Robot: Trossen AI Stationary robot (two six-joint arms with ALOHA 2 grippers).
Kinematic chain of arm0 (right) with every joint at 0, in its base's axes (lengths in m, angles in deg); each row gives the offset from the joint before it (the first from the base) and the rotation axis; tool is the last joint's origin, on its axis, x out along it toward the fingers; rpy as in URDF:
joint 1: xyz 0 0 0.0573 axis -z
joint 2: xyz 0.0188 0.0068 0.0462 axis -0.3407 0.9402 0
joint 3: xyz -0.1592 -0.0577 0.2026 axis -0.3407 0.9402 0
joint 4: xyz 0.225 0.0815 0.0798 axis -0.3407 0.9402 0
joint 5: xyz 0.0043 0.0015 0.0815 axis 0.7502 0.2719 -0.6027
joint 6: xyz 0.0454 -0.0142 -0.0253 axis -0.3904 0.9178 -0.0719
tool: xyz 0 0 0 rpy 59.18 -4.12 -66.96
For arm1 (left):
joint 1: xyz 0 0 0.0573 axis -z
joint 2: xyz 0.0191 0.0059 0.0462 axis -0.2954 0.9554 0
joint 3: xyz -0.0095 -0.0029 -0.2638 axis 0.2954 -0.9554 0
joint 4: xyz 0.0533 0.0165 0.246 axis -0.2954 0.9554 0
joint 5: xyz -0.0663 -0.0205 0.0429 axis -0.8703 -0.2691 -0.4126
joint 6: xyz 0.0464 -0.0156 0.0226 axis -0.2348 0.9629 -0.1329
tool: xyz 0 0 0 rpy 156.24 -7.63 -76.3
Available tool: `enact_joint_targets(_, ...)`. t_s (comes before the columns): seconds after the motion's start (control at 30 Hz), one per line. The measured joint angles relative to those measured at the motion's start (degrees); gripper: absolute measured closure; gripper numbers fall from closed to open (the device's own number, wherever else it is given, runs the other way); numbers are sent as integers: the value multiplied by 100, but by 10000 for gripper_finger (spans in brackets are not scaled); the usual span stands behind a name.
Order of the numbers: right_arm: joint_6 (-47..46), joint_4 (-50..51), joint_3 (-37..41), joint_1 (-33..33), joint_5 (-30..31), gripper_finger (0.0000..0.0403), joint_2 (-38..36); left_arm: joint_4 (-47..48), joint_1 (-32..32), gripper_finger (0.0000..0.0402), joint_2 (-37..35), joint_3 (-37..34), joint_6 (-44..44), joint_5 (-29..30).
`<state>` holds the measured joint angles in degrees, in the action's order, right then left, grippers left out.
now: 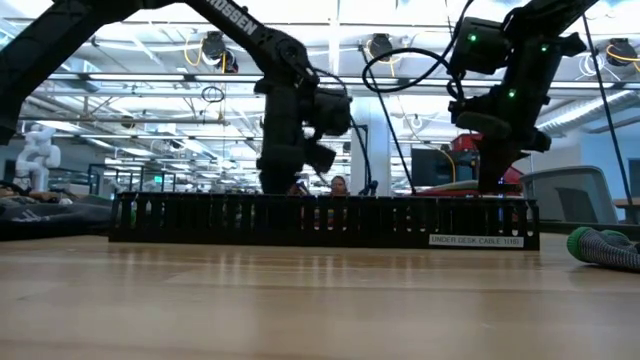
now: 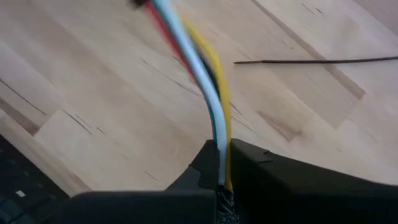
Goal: Ziptie cables
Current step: Put the ziptied cable wires into the cable duct
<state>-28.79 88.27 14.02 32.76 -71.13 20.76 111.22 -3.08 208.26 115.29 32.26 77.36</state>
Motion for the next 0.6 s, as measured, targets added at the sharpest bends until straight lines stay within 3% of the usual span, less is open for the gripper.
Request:
enact_joint_targets(0.27, -4, 7, -3, 20, 4, 402, 30, -710, 67, 350, -32, -536, 7, 0)
enact_joint_targets(0.43, 23, 13, -4, 29, 53, 402, 89, -756, 65, 344, -21, -524, 9, -104)
enact_joint_targets(0.6, 46, 8, -4, 60, 146, 402, 264, -685, 13, 312, -32, -515, 153, -273)
